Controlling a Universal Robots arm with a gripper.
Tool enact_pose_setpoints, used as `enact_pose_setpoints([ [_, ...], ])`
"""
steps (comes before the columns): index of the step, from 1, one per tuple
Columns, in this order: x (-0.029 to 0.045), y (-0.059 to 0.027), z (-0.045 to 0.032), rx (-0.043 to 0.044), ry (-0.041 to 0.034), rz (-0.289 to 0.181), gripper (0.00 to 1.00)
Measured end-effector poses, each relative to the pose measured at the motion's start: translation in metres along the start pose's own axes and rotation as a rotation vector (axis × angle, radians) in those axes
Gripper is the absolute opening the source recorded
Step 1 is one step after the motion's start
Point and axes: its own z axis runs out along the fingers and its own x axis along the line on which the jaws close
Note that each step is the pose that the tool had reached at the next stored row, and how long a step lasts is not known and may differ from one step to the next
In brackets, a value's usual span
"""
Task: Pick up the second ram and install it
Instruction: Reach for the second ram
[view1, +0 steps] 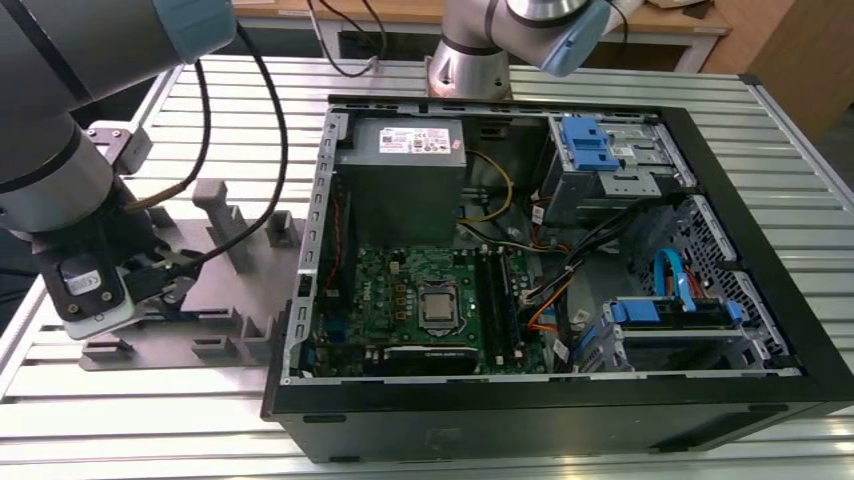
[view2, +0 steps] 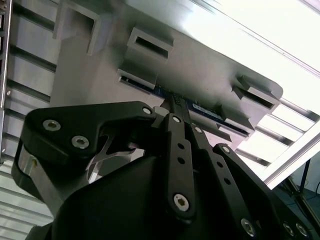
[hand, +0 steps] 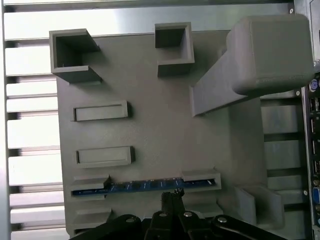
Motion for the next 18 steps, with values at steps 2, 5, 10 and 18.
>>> enact_pose_setpoints([
  [2, 0.0010, -0.0001, 0.0020, 0.0044, -0.0002, 0.000, 0.07],
  [5, 0.0024, 0.0027, 0.0040, 0.0228, -0.0014, -0.005, 0.07],
  [10, 0.0055, 0.0105, 0.0083, 0.0427, -0.0028, -0.015, 0.07],
  [18, 0.0122, 0.0150, 0.0114, 0.0431, -0.0025, -0.027, 0.07],
])
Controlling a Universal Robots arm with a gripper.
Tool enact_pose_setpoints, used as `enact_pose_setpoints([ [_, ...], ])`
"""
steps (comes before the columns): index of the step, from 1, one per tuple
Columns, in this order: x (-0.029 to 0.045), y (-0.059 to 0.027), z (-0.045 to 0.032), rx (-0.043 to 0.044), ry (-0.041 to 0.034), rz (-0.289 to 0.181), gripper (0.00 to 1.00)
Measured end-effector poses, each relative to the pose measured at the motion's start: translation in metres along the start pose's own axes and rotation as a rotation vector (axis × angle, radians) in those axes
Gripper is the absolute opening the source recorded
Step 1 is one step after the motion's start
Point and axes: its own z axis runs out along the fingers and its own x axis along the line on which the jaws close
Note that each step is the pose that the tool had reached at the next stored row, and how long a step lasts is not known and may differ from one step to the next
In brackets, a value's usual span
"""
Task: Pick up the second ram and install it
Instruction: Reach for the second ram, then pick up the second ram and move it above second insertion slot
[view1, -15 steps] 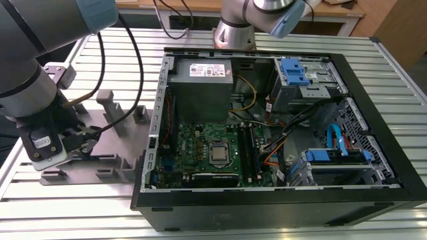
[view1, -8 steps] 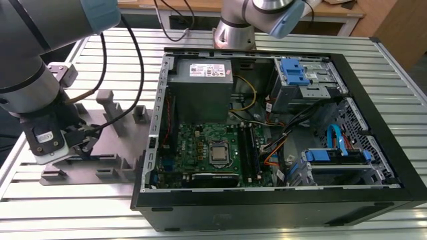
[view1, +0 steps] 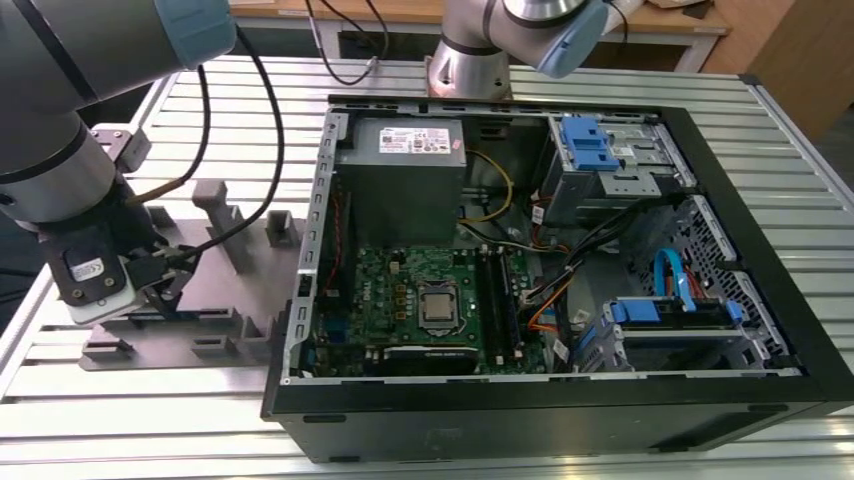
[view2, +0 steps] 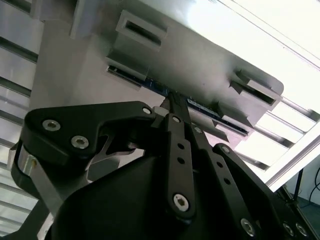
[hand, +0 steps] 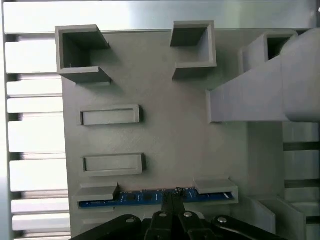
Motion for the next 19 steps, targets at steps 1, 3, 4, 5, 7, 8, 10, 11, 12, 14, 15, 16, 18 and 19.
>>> enact_pose_setpoints([
  [1, 0.0000, 0.0000, 0.0000, 0.0000, 0.0000, 0.000, 0.07],
  [3, 0.0001, 0.0000, 0.0001, 0.0000, -0.0001, 0.000, 0.07],
  [4, 0.0001, 0.0000, 0.0001, -0.0001, -0.0001, 0.000, 0.07],
  [5, 0.0002, 0.0000, 0.0001, 0.0000, -0.0001, 0.000, 0.07],
  [7, 0.0002, 0.0000, 0.0001, -0.0001, -0.0001, 0.000, 0.07],
  [8, 0.0002, 0.0000, 0.0002, -0.0001, -0.0001, 0.000, 0.07],
  [10, 0.0003, 0.0000, 0.0002, 0.0000, 0.0000, 0.000, 0.07],
  [11, 0.0003, 0.0000, 0.0002, 0.0000, 0.0000, 0.000, 0.07],
  [12, 0.0003, 0.0000, 0.0002, 0.0000, 0.0000, 0.000, 0.07],
  [14, 0.0003, 0.0000, 0.0002, -0.0001, 0.0000, -0.004, 0.07],
  [15, 0.0004, 0.0000, 0.0002, -0.0003, 0.0000, -0.010, 0.07],
  [16, 0.0004, 0.0000, 0.0002, -0.0007, 0.0000, -0.021, 0.07],
  [18, 0.0004, 0.0000, 0.0003, -0.0018, -0.0001, -0.053, 0.07],
  [19, 0.0004, 0.0000, 0.0003, -0.0023, 0.0000, -0.070, 0.07],
])
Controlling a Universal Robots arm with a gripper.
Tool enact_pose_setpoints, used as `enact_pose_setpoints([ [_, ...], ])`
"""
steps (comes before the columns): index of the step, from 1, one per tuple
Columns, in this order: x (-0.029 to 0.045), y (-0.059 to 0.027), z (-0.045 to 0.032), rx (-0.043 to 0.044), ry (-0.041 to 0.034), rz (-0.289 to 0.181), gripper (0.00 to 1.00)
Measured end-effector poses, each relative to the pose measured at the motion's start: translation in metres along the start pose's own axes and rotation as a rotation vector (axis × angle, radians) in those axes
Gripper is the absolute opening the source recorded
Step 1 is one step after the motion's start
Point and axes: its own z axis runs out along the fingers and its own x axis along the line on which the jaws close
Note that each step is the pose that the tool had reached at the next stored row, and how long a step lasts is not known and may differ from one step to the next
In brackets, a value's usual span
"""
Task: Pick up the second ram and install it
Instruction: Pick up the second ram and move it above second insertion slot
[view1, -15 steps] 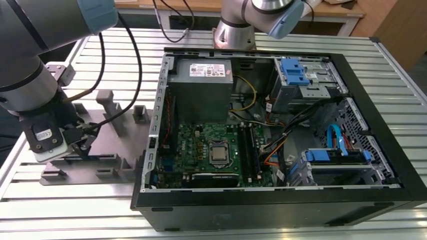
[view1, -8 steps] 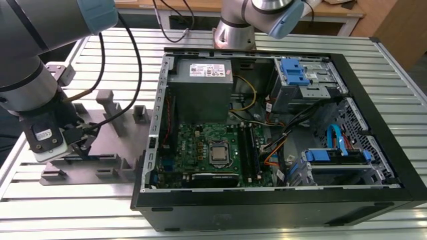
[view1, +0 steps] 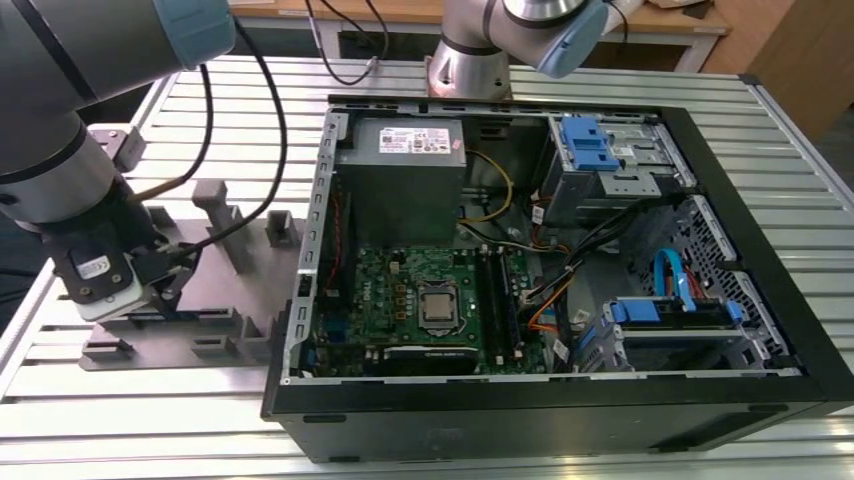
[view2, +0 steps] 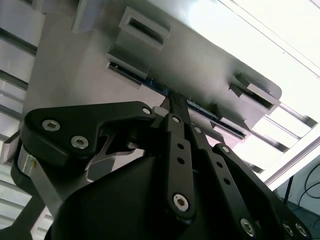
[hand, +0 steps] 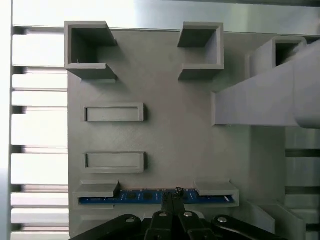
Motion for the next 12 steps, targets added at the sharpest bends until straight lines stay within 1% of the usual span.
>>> enact_pose_setpoints([
  [12, 0.0000, 0.0000, 0.0004, -0.0069, -0.0001, -0.211, 0.07],
])
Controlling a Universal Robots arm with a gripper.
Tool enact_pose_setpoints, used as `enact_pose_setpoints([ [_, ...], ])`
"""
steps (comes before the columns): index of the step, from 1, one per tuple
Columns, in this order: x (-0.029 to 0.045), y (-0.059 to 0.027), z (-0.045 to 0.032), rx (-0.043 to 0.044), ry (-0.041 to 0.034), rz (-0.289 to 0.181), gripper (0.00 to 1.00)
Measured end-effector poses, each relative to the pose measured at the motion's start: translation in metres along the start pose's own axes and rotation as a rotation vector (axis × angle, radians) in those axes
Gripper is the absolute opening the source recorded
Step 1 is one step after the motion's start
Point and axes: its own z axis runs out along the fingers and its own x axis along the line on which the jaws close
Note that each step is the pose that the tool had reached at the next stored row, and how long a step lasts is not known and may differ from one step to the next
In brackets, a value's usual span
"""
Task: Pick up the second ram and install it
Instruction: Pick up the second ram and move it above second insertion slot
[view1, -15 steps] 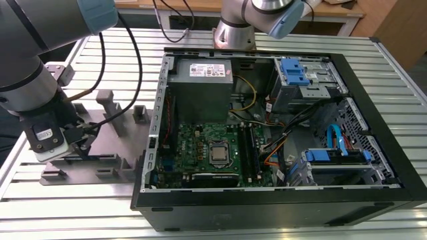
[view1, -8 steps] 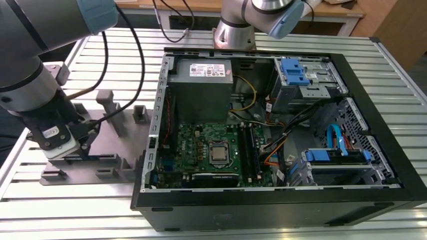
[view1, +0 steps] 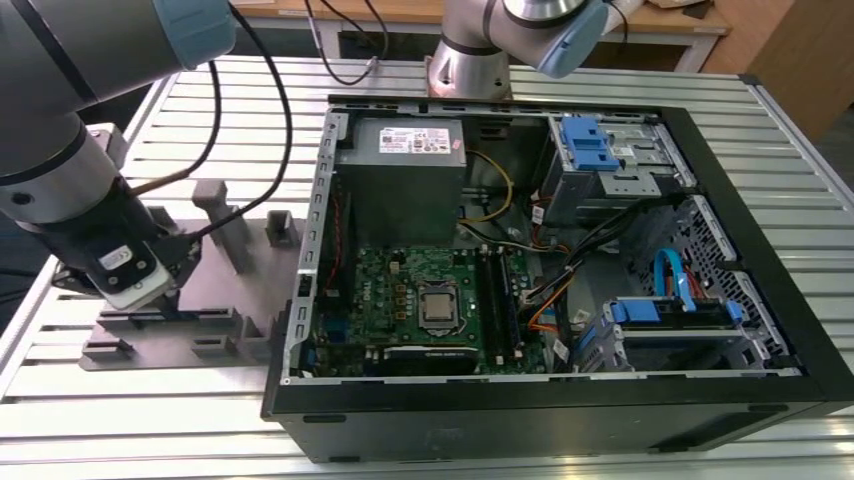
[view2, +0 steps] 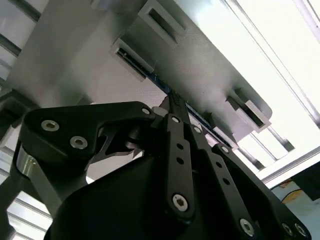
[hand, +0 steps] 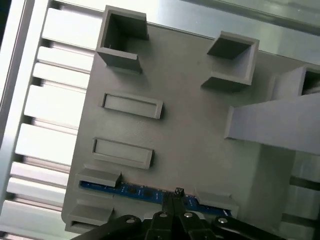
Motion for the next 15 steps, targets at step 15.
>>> enact_pose_setpoints([
  [15, 0.0000, 0.0000, 0.0003, -0.0075, 0.0000, -0.230, 0.07],
])
